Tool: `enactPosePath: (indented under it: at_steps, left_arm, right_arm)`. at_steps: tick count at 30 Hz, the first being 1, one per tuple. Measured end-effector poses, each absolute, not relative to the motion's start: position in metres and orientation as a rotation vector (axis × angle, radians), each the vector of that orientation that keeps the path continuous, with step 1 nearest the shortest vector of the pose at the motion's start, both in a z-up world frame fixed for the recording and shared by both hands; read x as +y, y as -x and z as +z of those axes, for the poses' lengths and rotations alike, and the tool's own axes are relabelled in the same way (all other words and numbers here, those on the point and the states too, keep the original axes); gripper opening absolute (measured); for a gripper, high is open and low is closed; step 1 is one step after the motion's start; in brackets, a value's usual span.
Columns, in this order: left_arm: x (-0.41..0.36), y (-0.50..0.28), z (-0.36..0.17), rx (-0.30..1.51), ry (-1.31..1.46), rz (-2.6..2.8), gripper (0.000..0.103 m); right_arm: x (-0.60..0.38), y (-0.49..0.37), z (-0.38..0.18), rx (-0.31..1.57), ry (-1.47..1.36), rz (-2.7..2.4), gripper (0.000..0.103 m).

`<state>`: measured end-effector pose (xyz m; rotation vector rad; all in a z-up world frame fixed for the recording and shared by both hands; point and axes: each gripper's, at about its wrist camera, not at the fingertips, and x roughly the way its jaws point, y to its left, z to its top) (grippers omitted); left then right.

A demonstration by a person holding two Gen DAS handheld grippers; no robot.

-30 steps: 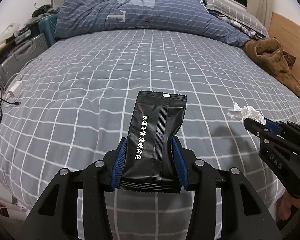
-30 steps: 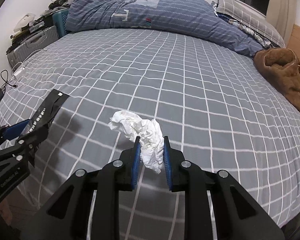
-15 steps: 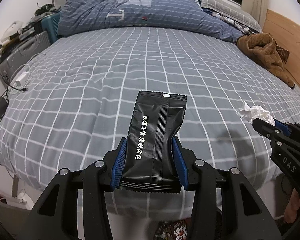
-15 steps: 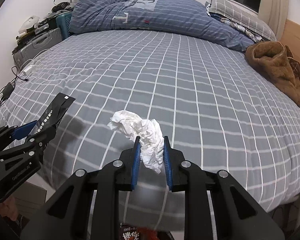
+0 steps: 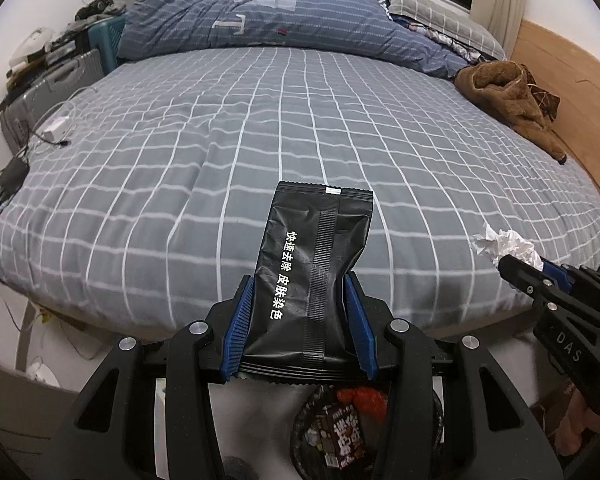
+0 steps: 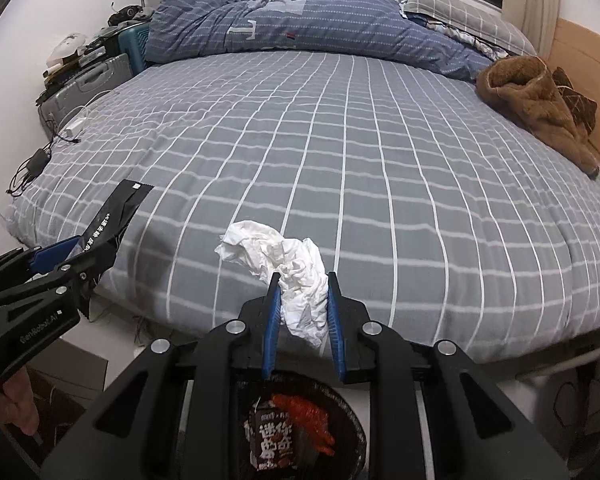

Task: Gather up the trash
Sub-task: 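Carry the black sachet and white tissue in both tools over the trash bin, then open the right tool to drop the white tissue into the bin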

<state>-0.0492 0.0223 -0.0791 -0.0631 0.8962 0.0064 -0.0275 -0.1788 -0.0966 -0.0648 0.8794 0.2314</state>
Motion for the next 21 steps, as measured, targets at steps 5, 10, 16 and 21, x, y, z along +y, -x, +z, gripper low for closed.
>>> enactPosePath:
  at_steps: [5, 10, 16, 21]
  left_arm:
    - [0.02, 0.076, -0.081, 0.905, 0.065, 0.012, 0.044]
    - [0.015, 0.102, -0.086, 0.925, 0.061, 0.015, 0.044]
    - [0.012, 0.129, -0.1, 0.971, 0.069, 0.022, 0.044]
    - [0.009, 0.142, -0.112, 1.007, 0.064, 0.031, 0.044]
  right_arm:
    - [-0.18, 0.057, -0.099, 0.888, 0.067, 0.238, 0.02]
    - [-0.182, 0.082, -0.105, 0.906, 0.077, 0.243, 0.02]
    - [-0.188, 0.104, -0.116, 0.944, 0.078, 0.239, 0.021]
    - [-0.189, 0.118, -0.134, 1.006, 0.078, 0.236, 0.021]
